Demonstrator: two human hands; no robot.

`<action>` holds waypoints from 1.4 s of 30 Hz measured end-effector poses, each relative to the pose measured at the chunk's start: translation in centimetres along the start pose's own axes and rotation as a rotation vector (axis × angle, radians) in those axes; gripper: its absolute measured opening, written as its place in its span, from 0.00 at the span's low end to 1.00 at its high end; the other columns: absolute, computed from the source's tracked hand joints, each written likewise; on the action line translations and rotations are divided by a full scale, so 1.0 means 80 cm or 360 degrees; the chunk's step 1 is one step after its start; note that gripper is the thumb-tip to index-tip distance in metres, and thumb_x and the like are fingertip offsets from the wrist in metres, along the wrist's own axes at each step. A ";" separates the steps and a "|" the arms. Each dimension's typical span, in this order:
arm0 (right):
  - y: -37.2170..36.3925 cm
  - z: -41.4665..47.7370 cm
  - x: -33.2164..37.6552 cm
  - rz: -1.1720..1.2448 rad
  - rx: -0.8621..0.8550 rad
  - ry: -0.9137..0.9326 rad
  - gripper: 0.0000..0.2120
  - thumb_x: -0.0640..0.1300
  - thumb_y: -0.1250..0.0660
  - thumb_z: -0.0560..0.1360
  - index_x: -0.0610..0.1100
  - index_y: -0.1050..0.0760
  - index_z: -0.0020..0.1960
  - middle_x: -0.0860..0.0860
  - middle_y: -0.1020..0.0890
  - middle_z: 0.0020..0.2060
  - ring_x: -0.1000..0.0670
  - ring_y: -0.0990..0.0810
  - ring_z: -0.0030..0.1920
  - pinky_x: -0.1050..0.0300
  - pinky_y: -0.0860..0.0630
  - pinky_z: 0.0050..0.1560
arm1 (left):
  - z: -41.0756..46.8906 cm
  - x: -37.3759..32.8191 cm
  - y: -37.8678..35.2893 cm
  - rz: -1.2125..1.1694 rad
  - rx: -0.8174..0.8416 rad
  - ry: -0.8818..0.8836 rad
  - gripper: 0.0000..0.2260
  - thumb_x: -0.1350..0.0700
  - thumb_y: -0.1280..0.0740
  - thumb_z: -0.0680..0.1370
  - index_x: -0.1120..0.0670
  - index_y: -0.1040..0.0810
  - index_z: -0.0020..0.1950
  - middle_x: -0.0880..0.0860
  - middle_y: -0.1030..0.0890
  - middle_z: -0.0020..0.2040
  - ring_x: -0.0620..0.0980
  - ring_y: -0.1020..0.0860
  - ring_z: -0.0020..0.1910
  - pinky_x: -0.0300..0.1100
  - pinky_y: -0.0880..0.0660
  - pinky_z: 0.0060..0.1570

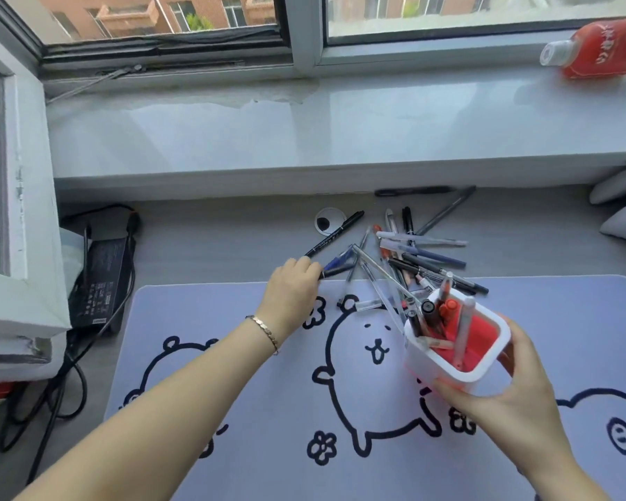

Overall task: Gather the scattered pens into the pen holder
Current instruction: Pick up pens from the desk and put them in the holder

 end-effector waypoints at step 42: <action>-0.010 -0.054 0.008 -0.0101 0.0005 0.0242 0.42 0.46 0.19 0.54 0.60 0.35 0.63 0.60 0.27 0.59 0.59 0.27 0.58 0.61 0.27 0.52 | -0.096 -0.198 0.096 -0.1330 -0.0712 -0.0610 0.23 0.71 0.34 0.72 0.53 0.32 0.64 0.55 0.23 0.53 0.48 0.24 0.50 0.37 0.25 0.52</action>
Point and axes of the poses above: each hand's wrist, its own z-axis towards the middle knuckle, its own y-axis out of the back of the hand, x = y × z, the point moved 3 cm from there along z, towards the middle knuckle
